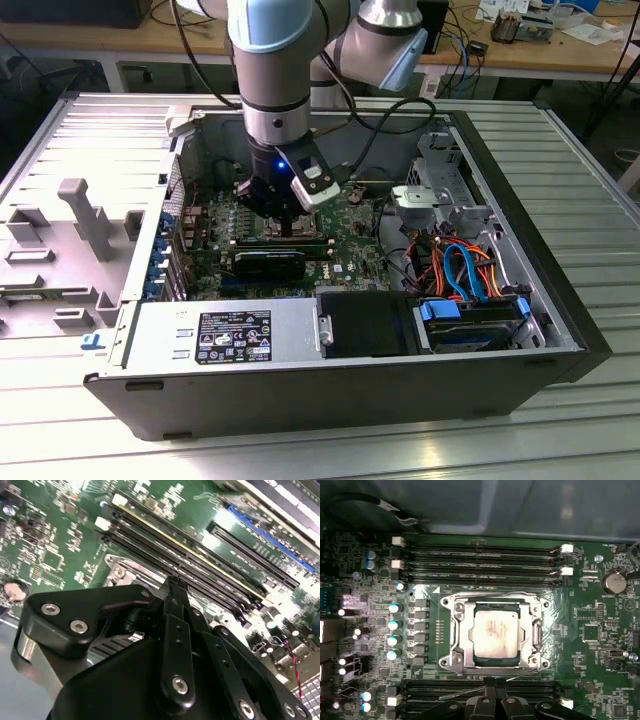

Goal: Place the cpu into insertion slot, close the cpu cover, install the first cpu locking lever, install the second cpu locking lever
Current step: 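Install the second cpu locking lever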

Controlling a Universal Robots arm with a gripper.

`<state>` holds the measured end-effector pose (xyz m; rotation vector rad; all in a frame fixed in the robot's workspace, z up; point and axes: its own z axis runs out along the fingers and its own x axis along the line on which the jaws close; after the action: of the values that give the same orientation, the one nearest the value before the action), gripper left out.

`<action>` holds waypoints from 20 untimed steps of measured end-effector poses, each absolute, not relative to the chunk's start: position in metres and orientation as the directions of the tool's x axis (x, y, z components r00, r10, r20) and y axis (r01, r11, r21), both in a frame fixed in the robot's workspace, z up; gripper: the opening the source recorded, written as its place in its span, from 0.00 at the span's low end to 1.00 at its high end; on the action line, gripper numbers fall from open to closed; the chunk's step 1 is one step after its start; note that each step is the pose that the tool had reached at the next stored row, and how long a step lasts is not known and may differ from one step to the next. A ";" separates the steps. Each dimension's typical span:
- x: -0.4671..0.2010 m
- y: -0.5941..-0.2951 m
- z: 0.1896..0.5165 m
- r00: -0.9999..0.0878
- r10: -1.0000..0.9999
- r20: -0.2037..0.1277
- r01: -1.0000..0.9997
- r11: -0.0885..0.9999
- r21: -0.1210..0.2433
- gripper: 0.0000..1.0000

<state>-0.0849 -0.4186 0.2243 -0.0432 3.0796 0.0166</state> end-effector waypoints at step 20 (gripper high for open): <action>-0.105 -0.456 0.224 -0.998 -0.020 -0.068 -0.028 0.991 0.129 0.11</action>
<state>-0.1049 -0.4559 0.2243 -0.0373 3.0687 0.2001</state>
